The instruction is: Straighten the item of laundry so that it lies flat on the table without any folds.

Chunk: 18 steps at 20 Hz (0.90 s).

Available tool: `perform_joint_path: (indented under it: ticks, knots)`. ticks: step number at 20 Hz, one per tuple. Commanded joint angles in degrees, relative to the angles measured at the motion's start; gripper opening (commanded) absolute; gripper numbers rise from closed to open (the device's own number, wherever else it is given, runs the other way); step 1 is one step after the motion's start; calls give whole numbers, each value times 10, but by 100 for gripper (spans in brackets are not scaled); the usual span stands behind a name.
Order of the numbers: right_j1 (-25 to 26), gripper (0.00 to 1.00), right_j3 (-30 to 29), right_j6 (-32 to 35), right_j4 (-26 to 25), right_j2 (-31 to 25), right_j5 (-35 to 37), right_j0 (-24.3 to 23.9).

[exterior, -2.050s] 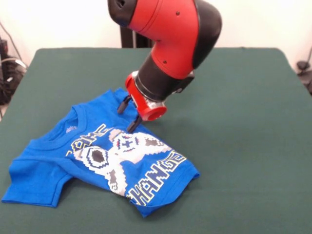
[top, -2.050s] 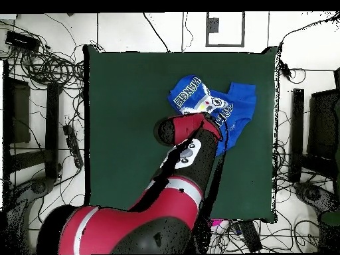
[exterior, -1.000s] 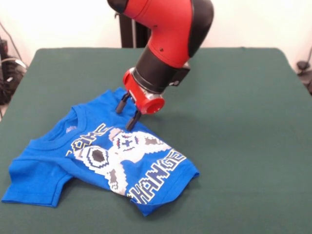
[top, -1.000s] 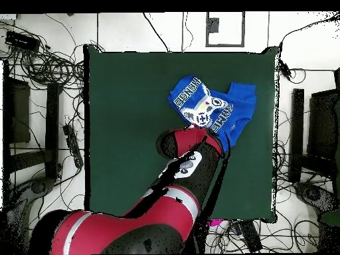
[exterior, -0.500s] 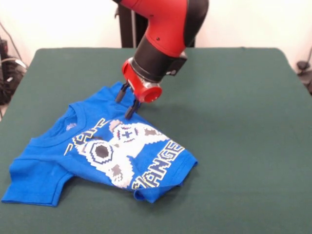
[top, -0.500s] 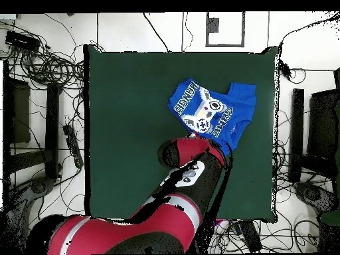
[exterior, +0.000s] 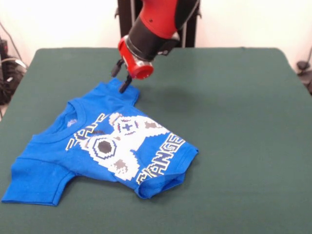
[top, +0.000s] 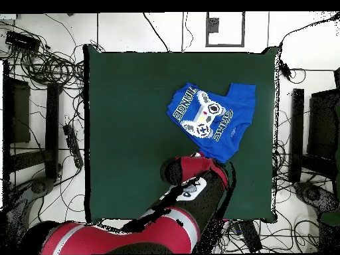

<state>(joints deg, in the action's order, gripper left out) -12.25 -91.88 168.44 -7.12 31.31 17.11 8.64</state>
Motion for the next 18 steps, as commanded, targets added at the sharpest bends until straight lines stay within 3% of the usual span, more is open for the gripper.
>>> perform_joint_path:
  ticks: [1, 10, 18]
  knots:
    - [36, 100, -76, 70, 9, -48, -58, 6]
    - [74, 100, -45, 60, 25, -67, -93, -8]
    - [89, 100, -23, 59, 37, -41, -26, 16]
